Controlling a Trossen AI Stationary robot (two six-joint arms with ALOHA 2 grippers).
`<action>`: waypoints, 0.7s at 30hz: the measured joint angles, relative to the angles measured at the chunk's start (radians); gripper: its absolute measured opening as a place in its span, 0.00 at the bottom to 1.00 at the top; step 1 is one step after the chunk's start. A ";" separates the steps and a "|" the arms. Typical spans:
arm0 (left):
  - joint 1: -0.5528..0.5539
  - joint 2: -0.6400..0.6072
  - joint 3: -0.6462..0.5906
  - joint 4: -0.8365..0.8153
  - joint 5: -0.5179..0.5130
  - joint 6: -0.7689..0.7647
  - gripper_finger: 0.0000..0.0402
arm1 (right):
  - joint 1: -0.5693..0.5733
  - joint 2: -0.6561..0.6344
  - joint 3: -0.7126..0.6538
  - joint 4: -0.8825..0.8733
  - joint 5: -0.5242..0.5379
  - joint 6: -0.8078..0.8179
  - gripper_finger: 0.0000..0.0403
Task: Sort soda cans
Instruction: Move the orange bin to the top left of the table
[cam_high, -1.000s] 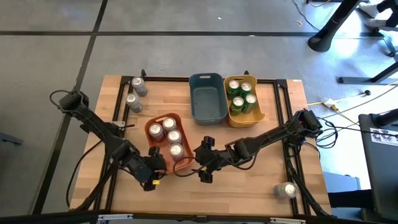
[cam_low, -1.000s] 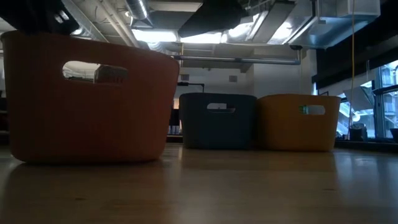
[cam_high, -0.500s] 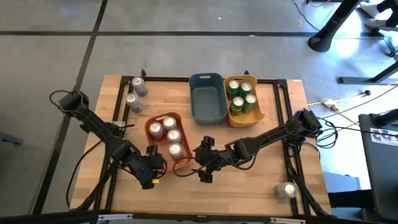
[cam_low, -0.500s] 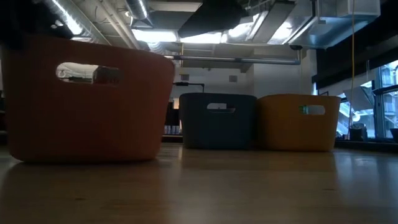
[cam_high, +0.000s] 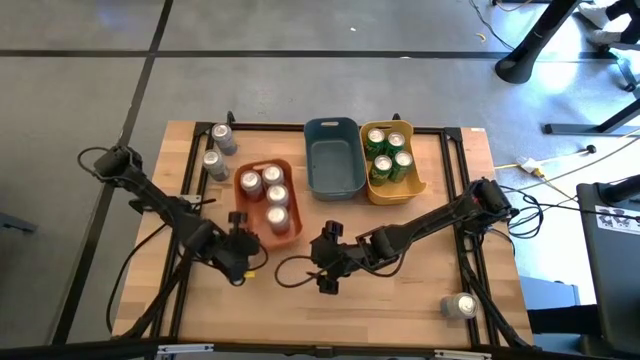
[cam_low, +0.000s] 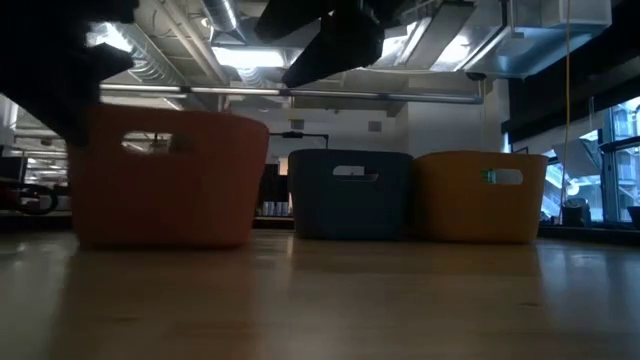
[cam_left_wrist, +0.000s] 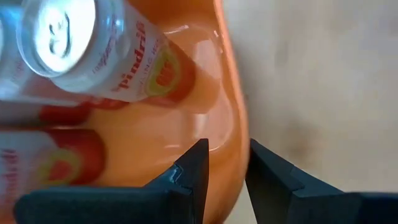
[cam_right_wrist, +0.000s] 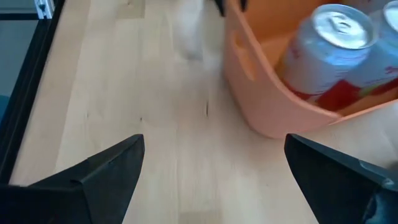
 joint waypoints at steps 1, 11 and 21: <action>0.011 0.000 -0.001 -0.015 -0.026 0.031 0.22 | -0.001 0.000 0.000 0.000 0.006 -0.001 0.96; 0.199 0.002 -0.006 -0.095 -0.120 0.338 0.22 | -0.021 0.000 0.000 -0.007 0.019 -0.022 0.96; 0.424 0.000 -0.077 -0.050 -0.142 0.548 0.22 | -0.038 0.000 0.000 -0.007 0.027 -0.061 0.96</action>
